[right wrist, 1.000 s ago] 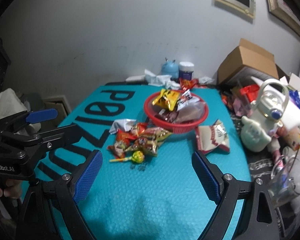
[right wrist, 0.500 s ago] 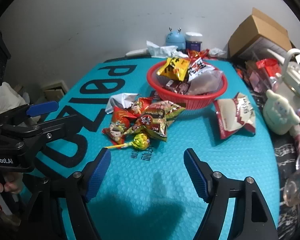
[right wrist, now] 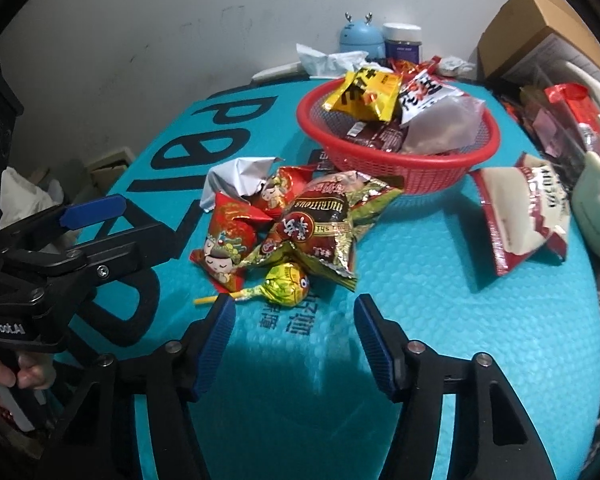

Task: Organize snacks
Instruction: 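Withdraw both tools and move toward the snacks beside the basket, then grasp the red candy bag with the left tool while the right tool grasps the yellow lollipop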

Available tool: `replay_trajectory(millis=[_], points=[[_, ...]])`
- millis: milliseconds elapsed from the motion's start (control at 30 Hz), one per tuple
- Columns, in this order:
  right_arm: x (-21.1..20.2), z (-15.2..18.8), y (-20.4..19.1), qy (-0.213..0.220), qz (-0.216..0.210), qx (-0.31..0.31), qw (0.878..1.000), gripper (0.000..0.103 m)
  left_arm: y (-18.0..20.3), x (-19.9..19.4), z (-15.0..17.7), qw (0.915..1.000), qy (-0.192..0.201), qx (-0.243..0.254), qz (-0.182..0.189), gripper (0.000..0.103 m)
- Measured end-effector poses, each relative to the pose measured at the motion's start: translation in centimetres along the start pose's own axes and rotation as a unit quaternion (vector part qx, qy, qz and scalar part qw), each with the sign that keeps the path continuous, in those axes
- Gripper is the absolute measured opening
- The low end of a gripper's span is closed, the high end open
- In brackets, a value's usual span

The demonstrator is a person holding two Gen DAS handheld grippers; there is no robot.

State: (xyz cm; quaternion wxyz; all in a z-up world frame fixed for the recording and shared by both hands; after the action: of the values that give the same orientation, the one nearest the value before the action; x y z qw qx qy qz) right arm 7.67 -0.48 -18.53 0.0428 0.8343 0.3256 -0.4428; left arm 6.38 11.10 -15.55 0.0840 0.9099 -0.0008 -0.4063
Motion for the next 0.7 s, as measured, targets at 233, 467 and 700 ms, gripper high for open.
replay_trajectory(millis=[233, 467, 700], points=[[1.9, -0.6, -0.2, -0.009, -0.022, 0.017, 1.0, 0.055, 0.0, 1.8, 0.0, 0.9997, -0.019, 0.007, 0.009, 0.089], [2.7, -0.9, -0.3, -0.009, -0.02, 0.017, 1.0, 0.041, 0.3, 3.7, 0.5, 0.9988, -0.044, 0.009, 0.021, 0.073], [2.4, -0.6, -0.4, -0.009, -0.029, 0.008, 0.999, 0.029, 1.5, 4.9, 1.0, 0.9965, -0.071, 0.017, 0.041, 0.032]])
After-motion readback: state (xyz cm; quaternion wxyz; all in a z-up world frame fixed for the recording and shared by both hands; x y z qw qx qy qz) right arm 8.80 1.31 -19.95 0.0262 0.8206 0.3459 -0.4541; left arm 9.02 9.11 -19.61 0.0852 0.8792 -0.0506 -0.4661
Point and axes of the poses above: each gripper's, at about its wrist camera, not at the fingertips, and x roughly the way its jaws point, y to its right, z to its underside, the point moved 7 cm from there along x, roughly the way its jaws point, and after that the axes turned 1 degree about y, right-handed, at the moved point
